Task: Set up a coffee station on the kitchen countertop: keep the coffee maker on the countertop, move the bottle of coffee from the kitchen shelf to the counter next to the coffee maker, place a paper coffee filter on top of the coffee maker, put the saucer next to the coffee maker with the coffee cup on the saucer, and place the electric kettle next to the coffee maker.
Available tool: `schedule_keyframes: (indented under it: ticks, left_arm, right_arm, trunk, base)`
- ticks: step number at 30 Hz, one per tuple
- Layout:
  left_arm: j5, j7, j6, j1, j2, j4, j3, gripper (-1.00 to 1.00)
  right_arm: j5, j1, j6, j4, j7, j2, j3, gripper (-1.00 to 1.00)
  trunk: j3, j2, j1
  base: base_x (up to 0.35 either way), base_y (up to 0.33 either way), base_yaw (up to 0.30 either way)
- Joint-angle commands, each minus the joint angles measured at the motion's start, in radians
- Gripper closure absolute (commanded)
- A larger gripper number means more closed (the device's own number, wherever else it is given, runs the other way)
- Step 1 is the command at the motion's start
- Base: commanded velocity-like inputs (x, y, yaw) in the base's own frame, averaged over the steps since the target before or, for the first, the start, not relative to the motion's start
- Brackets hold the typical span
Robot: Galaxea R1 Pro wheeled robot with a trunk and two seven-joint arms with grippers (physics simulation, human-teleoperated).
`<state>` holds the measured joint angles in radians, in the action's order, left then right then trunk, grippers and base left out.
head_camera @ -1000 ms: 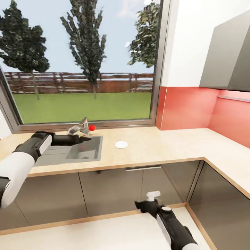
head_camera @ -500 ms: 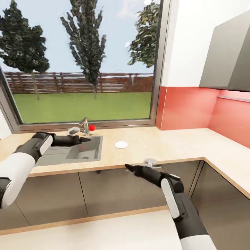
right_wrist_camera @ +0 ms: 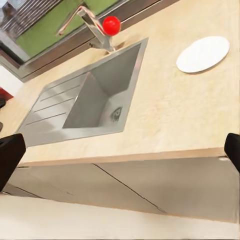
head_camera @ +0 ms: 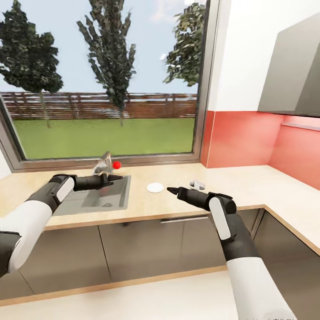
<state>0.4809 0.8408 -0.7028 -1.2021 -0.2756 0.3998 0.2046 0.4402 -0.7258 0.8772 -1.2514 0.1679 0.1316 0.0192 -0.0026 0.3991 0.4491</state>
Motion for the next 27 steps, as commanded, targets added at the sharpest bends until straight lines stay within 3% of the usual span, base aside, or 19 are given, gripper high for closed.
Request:
schedule_keyframes:
  ticks: [1,5,9,17,25,27]
  left_arm:
    - [0.009,0.000,-0.006,0.003,-0.001,0.000,0.004,-1.00]
    - [0.015,-0.002,-0.004,0.029,0.001,0.000,0.004,-1.00]
    - [0.012,-0.002,-0.004,0.054,0.023,0.000,0.004,-1.00]
    - [0.015,-0.002,-0.003,0.061,0.028,0.001,0.003,-1.00]
    - [0.014,-0.002,-0.003,0.062,0.029,-0.001,0.003,-1.00]
    - [0.014,-0.002,-0.003,0.075,0.028,0.000,0.002,-1.00]
  right_arm:
    - [-0.004,-0.001,0.005,0.006,0.007,-0.003,0.002,-1.00]
    - [-0.004,-0.001,0.005,0.069,0.008,-0.036,0.002,-1.00]
    - [-0.006,-0.001,0.005,0.093,0.006,-0.039,-0.002,-1.00]
    - [-0.008,0.000,0.006,0.095,0.005,-0.040,-0.003,-1.00]
    - [-0.006,0.000,0.006,0.096,0.005,-0.038,-0.006,-1.00]
    - [-0.004,0.000,0.008,0.136,0.007,-0.038,-0.007,-1.00]
  trunk:
    - [0.000,0.001,0.001]
    - [0.000,0.001,0.001]
    - [0.000,0.001,0.001]
    - [0.000,0.001,0.001]
    - [0.000,0.001,0.001]
    - [0.000,0.001,0.001]
  base:
    - [0.326,0.000,0.000]
    - [0.323,-0.032,0.000]
    - [0.287,-0.153,0.000]
    - [0.286,-0.179,-0.010]
    - [0.328,-0.045,-0.224]
    - [0.338,-0.001,-0.152]
